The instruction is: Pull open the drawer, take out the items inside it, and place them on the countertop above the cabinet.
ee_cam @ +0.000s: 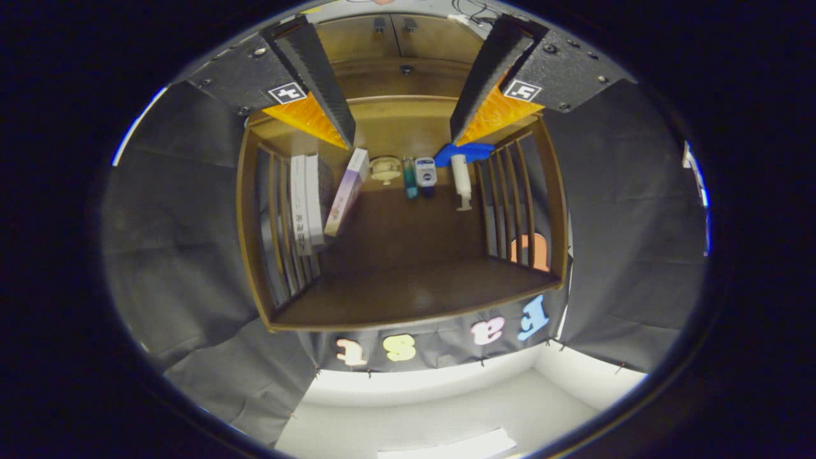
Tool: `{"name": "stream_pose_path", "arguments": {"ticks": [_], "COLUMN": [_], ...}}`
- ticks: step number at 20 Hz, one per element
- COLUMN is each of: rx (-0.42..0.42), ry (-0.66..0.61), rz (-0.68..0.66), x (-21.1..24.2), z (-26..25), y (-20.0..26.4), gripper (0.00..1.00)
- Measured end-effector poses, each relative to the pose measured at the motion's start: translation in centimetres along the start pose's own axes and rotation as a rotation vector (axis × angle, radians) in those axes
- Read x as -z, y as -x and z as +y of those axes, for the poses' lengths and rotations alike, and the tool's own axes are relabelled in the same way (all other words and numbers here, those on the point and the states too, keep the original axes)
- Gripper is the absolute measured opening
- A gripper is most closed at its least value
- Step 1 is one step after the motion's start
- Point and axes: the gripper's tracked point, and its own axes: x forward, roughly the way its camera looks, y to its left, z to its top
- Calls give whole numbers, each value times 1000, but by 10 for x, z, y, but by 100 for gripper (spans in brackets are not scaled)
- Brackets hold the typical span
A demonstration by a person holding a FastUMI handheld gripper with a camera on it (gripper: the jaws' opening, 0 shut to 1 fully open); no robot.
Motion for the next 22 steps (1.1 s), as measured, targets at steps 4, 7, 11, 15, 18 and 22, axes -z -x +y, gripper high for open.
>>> {"name": "stream_pose_path", "arguments": {"ticks": [4,7,11,15,18,22], "rx": [-4,36,30,32,16,63], "ry": [-23,44,61,65,70,82], "rz": [76,108,181,196,252,278], "x": [46,82,127,148,169,187], "z": [-6,-16,-13,-7,-5,-16], "y": [-24,-42,-62,-79,-94,-105], "gripper": [97,93,88,77,67,54]}}
